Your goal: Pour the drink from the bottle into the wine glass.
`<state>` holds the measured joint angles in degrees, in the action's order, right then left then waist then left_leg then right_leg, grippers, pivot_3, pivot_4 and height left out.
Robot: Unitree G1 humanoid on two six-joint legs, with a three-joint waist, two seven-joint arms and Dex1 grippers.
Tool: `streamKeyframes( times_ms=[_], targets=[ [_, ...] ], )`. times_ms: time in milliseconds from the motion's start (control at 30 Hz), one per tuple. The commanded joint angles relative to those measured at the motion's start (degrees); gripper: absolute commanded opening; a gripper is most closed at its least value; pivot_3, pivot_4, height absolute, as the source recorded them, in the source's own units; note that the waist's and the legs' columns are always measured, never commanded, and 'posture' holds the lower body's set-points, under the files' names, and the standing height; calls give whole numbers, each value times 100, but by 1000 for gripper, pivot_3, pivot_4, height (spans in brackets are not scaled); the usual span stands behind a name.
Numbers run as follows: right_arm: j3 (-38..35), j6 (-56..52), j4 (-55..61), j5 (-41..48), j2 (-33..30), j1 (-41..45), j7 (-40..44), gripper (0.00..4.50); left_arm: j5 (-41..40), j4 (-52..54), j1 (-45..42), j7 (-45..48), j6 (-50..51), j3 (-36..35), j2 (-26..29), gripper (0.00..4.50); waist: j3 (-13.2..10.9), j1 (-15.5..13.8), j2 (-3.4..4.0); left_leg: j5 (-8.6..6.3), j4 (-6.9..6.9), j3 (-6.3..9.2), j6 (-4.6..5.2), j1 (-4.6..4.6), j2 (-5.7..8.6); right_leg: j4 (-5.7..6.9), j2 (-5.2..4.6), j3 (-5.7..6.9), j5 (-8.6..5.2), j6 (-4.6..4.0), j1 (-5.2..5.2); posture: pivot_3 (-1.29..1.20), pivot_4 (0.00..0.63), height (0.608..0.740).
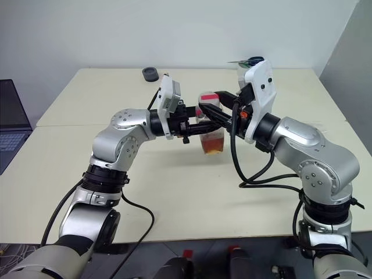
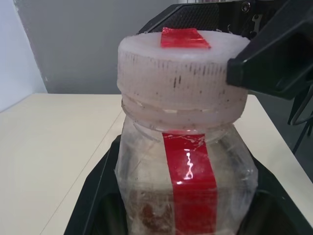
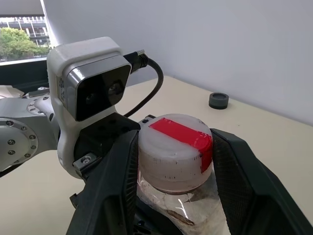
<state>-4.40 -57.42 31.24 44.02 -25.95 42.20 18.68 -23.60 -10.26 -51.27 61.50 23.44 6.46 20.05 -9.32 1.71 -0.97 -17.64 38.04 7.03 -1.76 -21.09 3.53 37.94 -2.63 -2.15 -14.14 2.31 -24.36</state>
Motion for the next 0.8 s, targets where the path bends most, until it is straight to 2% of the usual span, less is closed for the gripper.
streamKeyframes(
  times_ms=[33, 133, 300, 400, 533, 633, 667, 700, 800],
  targets=[
    [-36, 197, 150, 57, 80, 103, 21, 1822, -44, 317, -29, 11, -77, -44, -7, 1883, 0, 0, 0, 0, 0, 0, 0, 0, 0, 0, 0, 0, 0, 0, 0, 0, 150, 740],
    [-57, 245, 133, 87, -38, 110, 233, 1822, -94, 560, 112, 136, -7, 16, 77, 1883, 0, 1, 0, 0, 0, 0, 0, 1, 0, 0, 0, 0, 0, 0, 0, 0, 150, 740],
    [-100, 519, -409, 449, -704, 386, 1903, 1822, -661, 1596, 492, 708, 560, 126, 457, 1883, 0, 12, 0, -1, -2, -2, 1, 0, 0, -3, 2, 2, 0, 0, 0, 0, 150, 740],
    [207, 819, -1156, 319, -996, 850, 2989, 1822, -1105, 2245, 576, 1038, 966, 138, 773, 1883, -1, 23, 0, -2, 1, -4, 4, 3, -2, 0, 6, 3, 0, 0, 2, 0, 150, 740],
    [366, 860, -1778, 348, -841, 1359, 3401, 1822, -1603, 2519, 388, 980, 1457, -49, 900, 1883, -1, 23, 0, -3, -3, -1, 6, 16, -8, 1, 13, 6, 0, 0, 12, 0, 150, 740],
    [313, 743, -1964, 445, -786, 1459, 3529, 1822, -1635, 2500, 307, 858, 1541, -124, 878, 1883, -1, 12, 0, -3, 2, -1, 5, 14, -7, 0, 10, 6, 0, 0, 13, 0, 150, 740],
    [241, 622, -1969, 552, -817, 1454, 3557, 2561, -1603, 2482, 304, 816, 1538, -146, 870, 1883, -1, 2, 0, -3, 2, -1, 4, 14, -6, -1, 10, 6, 0, 0, 13, 0, 150, 740],
    [174, 517, -1951, 652, -864, 1430, 3575, 2818, -1585, 2471, 307, 779, 1539, -163, 868, 1883, -1, -11, 0, -2, 2, 0, 4, 13, -5, -3, 6, 6, 0, 0, 13, 0, 150, 740],
    [-52, 293, -1779, 852, -1080, 1191, 3469, 3966, -1557, 2526, 427, 737, 1566, -195, 946, 1883, -1, -21, -1, -2, 4, 3, 3, 2, -1, -8, -1, 4, 0, 0, 9, 0, 150, 740]
  ],
)
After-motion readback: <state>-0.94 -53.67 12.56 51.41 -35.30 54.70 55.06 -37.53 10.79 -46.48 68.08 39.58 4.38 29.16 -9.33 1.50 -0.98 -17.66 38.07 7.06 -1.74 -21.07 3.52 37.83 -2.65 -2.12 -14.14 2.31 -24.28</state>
